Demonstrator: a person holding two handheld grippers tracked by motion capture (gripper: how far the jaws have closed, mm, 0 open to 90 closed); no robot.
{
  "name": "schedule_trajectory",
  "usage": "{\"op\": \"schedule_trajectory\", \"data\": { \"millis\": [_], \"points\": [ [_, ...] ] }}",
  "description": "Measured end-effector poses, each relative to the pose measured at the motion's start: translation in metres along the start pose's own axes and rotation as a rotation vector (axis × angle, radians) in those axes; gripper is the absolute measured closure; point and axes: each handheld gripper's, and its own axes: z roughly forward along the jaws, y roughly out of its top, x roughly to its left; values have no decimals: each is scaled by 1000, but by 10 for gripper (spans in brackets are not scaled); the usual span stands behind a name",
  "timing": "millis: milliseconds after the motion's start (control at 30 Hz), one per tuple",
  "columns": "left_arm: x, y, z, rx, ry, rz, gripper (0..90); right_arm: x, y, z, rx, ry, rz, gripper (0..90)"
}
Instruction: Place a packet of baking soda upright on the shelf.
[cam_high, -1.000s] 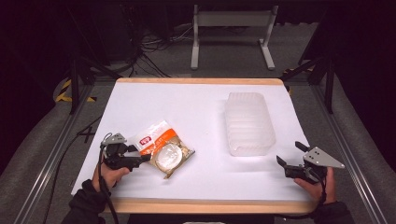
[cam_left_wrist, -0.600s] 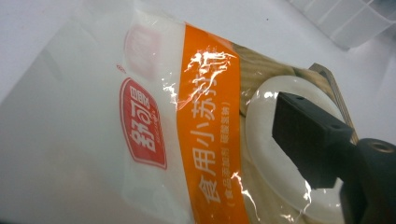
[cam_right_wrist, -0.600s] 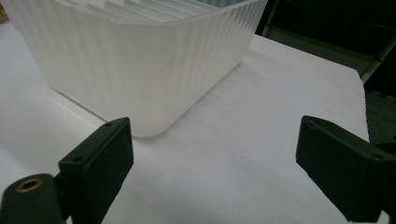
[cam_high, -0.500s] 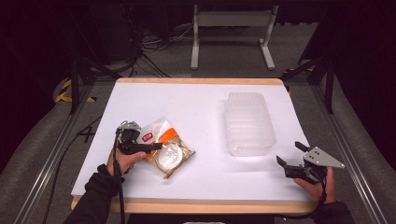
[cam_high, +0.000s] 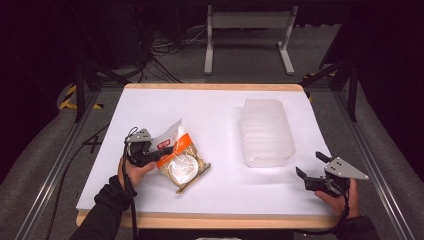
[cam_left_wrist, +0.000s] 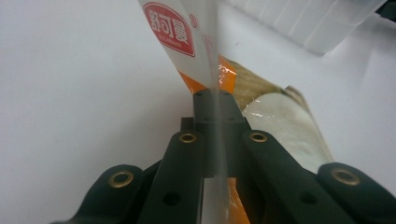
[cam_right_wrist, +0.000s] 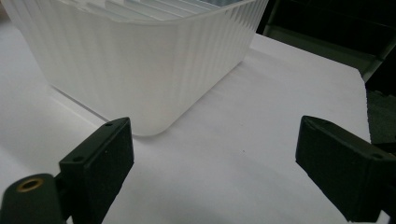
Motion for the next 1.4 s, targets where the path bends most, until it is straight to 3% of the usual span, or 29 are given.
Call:
{"op": "schedule_trajectory", "data": {
  "millis": [233,400,533,867,1100,1400],
  "points": [
    [-32,18,-7,-75,3,124,898,0,0,0,-4,0,2,119],
    [-48,27,-7,-105,-4,177,898,0,0,0,-6,0,4,119],
    [-53,32,-5,-120,-22,184,898,0,0,0,-6,0,3,121],
    [-57,48,-4,-140,-20,227,899,-1,0,-1,-10,2,8,120],
    [-52,68,-2,-205,-32,221,899,-1,0,-1,-7,1,9,120],
    [-64,108,10,-300,-77,267,899,-2,-1,-1,-16,8,13,113]
  ]
}}
